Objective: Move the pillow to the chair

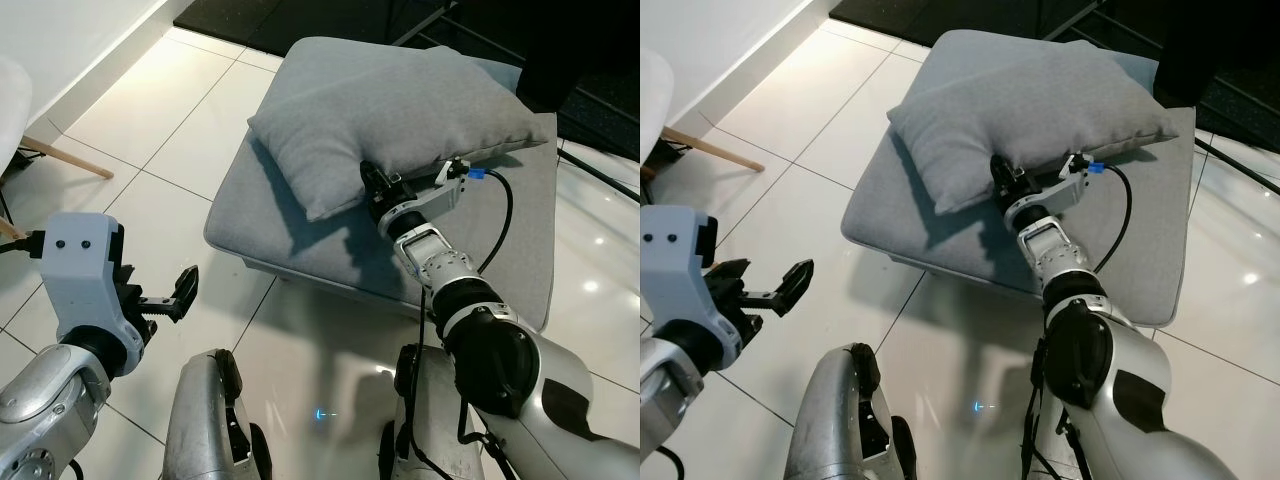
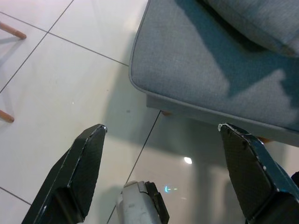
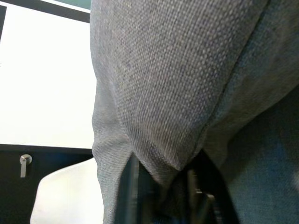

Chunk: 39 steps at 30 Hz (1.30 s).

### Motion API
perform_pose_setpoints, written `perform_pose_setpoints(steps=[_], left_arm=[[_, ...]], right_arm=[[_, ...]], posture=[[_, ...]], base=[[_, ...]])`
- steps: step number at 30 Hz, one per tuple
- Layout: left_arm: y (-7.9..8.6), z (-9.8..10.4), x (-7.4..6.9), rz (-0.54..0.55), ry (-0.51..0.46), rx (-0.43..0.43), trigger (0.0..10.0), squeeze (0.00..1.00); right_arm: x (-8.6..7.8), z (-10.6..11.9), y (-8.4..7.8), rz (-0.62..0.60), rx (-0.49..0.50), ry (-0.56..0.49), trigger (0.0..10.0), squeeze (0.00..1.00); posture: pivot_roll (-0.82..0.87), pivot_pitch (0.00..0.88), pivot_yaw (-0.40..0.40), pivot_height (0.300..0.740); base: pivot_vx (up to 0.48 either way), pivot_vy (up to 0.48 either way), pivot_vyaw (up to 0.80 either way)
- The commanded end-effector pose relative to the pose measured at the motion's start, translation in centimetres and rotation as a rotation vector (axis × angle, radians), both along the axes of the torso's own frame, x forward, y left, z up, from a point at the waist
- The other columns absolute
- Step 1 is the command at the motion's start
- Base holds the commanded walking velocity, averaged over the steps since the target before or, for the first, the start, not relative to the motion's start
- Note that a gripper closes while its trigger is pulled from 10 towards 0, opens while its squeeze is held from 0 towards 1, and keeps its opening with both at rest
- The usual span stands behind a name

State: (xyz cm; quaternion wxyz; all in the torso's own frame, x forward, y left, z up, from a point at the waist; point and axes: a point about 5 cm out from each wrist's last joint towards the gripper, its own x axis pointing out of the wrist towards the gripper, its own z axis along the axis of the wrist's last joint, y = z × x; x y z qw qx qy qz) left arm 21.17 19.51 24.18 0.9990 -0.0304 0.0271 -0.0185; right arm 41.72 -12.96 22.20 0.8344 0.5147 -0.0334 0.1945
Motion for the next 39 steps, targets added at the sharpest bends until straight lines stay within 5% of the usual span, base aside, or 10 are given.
perform_pose_setpoints(steps=[1,11,26,34,39], left_arm=[[0.3,-0.1,-0.4,0.021,0.011,0.007,10.0,0.00],[0.4,0.2,-0.2,0.026,0.008,0.001,10.0,0.00],[-0.4,0.5,3.9,-0.002,-0.083,-0.074,10.0,0.00],[-1.2,-0.1,5.5,-0.031,-0.103,-0.088,10.0,0.00],[-2.6,-1.0,7.4,-0.079,-0.115,-0.115,10.0,0.00]], right_arm=[[0.0,0.1,-0.1,-0.007,0.010,0.002,0.0,0.00],[0.2,1.1,-0.7,-0.022,-0.007,-0.036,0.0,0.00],[0.2,5.1,-3.1,-0.010,-0.076,-0.248,0.0,0.00],[-0.3,2.9,-4.9,-0.024,-0.213,-0.222,0.0,0.00],[-1.8,-1.9,-6.3,-0.023,-0.221,-0.141,0.0,0.00]], posture=[[0.20,0.543,0.074,0.438],[0.18,0.524,0.066,0.438],[0.03,0.312,0.010,0.438],[-0.04,0.210,0.013,0.438],[-0.10,0.122,0.027,0.438]], base=[[0.000,0.000,0.00],[0.000,0.000,0.00],[0.000,0.000,0.00],[0.000,0.000,0.00],[0.000,0.000,0.00]])
